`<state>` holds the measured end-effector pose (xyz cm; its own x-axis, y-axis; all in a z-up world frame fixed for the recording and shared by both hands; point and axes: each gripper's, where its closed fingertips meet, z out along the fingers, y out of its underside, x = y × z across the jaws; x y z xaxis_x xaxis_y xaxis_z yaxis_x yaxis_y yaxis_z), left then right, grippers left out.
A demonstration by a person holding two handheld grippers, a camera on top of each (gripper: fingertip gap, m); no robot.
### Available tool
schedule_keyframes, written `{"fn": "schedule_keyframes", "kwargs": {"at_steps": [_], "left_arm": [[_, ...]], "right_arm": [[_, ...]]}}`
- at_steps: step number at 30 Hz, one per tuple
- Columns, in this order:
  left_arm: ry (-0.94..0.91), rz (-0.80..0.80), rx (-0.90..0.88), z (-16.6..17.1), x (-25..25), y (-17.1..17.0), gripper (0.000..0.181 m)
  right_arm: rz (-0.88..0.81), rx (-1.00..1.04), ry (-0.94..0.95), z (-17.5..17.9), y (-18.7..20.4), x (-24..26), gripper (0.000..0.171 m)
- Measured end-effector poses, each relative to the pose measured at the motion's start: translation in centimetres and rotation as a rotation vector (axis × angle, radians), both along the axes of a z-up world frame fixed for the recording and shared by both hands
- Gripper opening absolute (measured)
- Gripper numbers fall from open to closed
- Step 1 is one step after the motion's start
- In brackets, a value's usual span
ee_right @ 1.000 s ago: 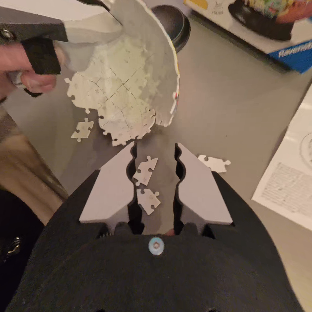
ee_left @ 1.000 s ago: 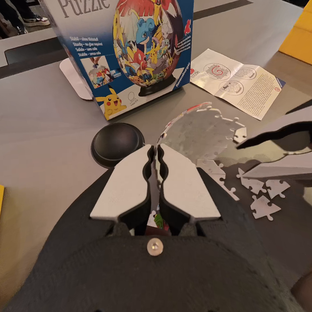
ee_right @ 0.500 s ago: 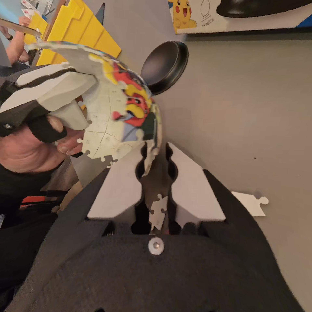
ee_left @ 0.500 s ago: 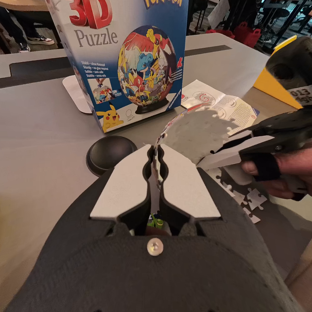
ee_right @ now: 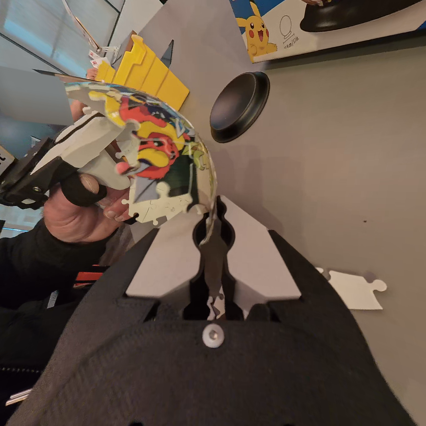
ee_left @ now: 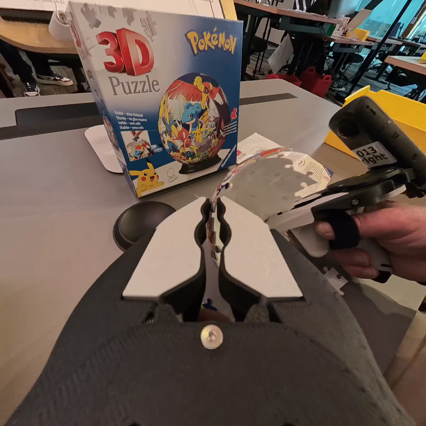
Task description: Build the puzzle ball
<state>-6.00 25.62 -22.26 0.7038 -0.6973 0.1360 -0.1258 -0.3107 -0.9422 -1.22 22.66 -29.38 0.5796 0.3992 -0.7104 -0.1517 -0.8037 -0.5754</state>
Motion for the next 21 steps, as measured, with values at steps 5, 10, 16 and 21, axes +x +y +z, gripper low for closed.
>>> {"fn": "schedule_keyframes", "kwargs": {"at_steps": [5,10,16,21], "left_arm": [[-0.029,-0.006,0.007,0.6,-0.1,0.0,0.005],[-0.031,-0.008,0.01,0.6,-0.1,0.0,0.005],[-0.032,-0.011,0.018,0.7,0.0,-0.1,0.004],[-0.042,-0.021,0.03,0.9,0.3,-0.4,0.005]], "right_arm": [[-0.014,0.023,0.061,0.9,0.3,0.3,0.012],[-0.03,0.054,0.097,1.8,0.6,0.6,0.011],[-0.049,0.073,0.112,2.2,0.8,0.9,0.003],[-0.054,0.074,0.089,2.2,0.8,1.1,0.0]]}}
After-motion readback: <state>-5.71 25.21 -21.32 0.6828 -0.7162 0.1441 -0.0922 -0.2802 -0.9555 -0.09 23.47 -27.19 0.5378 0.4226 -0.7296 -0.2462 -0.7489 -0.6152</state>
